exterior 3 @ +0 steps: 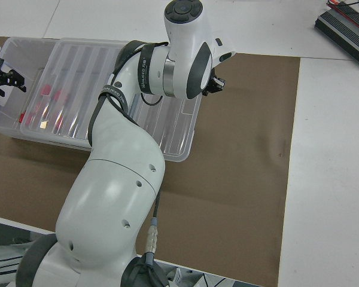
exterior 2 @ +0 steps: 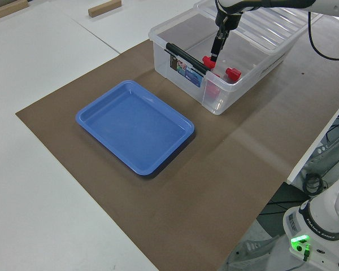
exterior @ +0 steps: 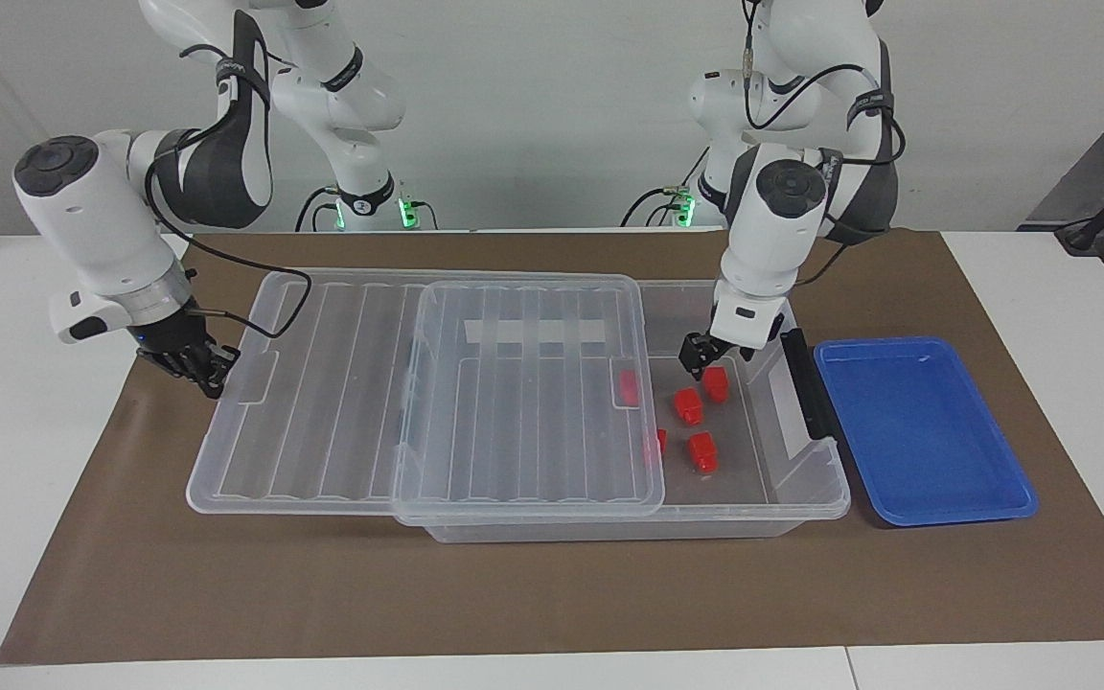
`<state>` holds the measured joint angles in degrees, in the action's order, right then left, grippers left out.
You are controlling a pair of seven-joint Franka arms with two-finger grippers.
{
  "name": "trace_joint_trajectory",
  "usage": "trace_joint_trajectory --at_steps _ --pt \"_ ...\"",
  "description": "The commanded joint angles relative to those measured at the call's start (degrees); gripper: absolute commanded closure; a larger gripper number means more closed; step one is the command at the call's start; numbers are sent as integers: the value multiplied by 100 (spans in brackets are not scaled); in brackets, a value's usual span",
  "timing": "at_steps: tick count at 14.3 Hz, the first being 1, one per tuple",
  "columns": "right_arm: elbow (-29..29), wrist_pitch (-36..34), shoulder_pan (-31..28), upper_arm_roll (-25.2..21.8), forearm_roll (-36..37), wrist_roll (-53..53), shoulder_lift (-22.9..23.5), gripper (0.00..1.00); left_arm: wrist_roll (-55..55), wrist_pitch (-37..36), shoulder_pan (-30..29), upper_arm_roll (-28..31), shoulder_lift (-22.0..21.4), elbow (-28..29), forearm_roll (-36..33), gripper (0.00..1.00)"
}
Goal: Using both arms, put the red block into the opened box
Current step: 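Withdraw the left gripper to the tray while the right gripper grips the lid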
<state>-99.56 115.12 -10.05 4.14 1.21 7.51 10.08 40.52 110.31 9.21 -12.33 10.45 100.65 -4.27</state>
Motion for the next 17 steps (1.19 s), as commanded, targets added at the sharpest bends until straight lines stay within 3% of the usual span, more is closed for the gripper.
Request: trace_joint_trajectory --at_steps 1,4,7,11,15,17 --pt "-46 72 73 25 -95 -48 -15 100 -183 -605 -34 125 28 -554 110 0" --pt "-46 125 240 34 -95 -57 -6 100 -1042 -1098 -86 528 28 -950 110 0" --pt "-46 160 451 34 -104 -66 3 100 -2596 -1502 -708 644 -68 -1022 119 0" --pt "-46 108 671 60 -104 -83 3 100 -4286 -1627 -1237 924 -209 -969 119 0" --pt "-46 -24 908 78 -113 -92 -41 100 -5815 -1530 -1264 1451 -210 -969 110 0" --pt "-46 -120 1119 78 -121 -66 -58 100 -5907 -1460 -1264 1488 -236 -855 110 0"
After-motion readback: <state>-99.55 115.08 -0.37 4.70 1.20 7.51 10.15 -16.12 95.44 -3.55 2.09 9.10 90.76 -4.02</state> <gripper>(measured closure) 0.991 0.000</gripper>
